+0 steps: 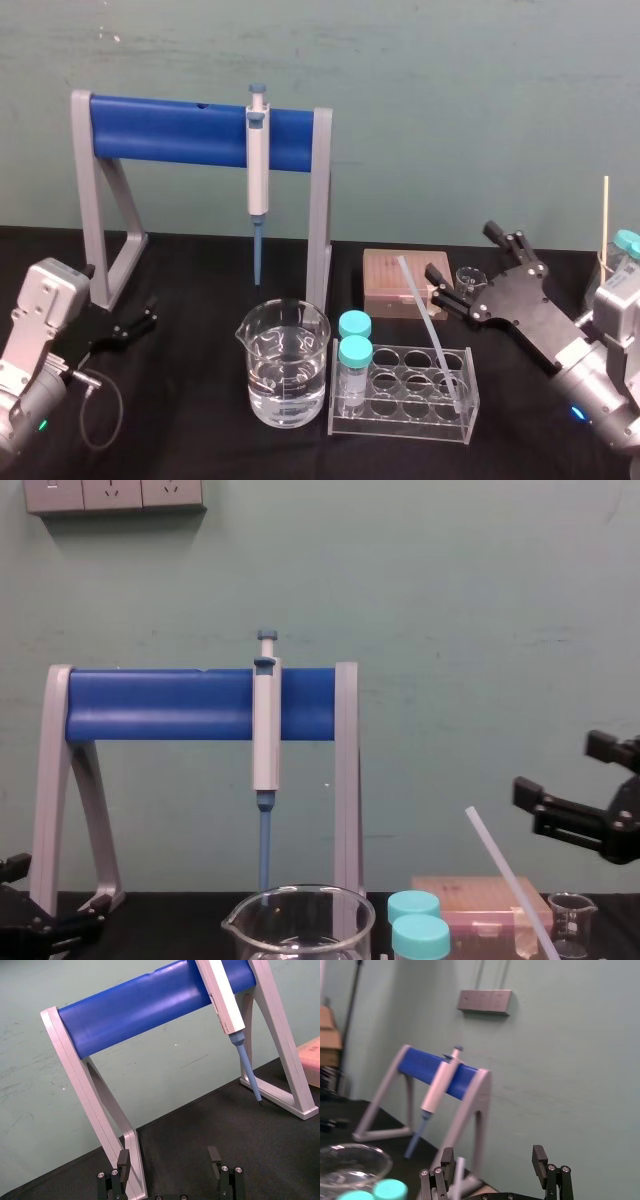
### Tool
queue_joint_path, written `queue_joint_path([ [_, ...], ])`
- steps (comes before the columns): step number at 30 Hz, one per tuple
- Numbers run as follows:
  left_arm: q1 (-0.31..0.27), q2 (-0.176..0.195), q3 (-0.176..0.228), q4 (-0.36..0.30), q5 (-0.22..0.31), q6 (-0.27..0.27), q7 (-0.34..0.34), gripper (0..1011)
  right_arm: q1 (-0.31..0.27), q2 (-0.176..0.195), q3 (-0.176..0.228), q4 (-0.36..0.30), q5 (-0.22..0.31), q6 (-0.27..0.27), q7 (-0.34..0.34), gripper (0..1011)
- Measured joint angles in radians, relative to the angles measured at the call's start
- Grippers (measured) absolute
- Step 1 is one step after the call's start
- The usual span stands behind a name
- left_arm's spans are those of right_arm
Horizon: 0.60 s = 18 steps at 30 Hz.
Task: Pick up the stirring rod with one hand, then place it down.
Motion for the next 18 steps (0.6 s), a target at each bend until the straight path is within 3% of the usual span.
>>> queue_joint_path([
  [2, 0.000, 0.000, 0.000, 0.000, 0.000, 0.000, 0.000, 1000, 0.017, -0.009, -0.006, 0.013, 0.049, 0.015, 0.056, 1003],
  [9, 0.000, 0.000, 0.000, 0.000, 0.000, 0.000, 0.000, 1001, 0.056, -0.031, -0.013, 0.040, 0.134, 0.103, 0.154, 1003],
  [18, 0.000, 0.000, 0.000, 0.000, 0.000, 0.000, 0.000, 1000, 0.095, -0.057, -0.012, 0.078, 0.175, 0.217, 0.203, 1003],
])
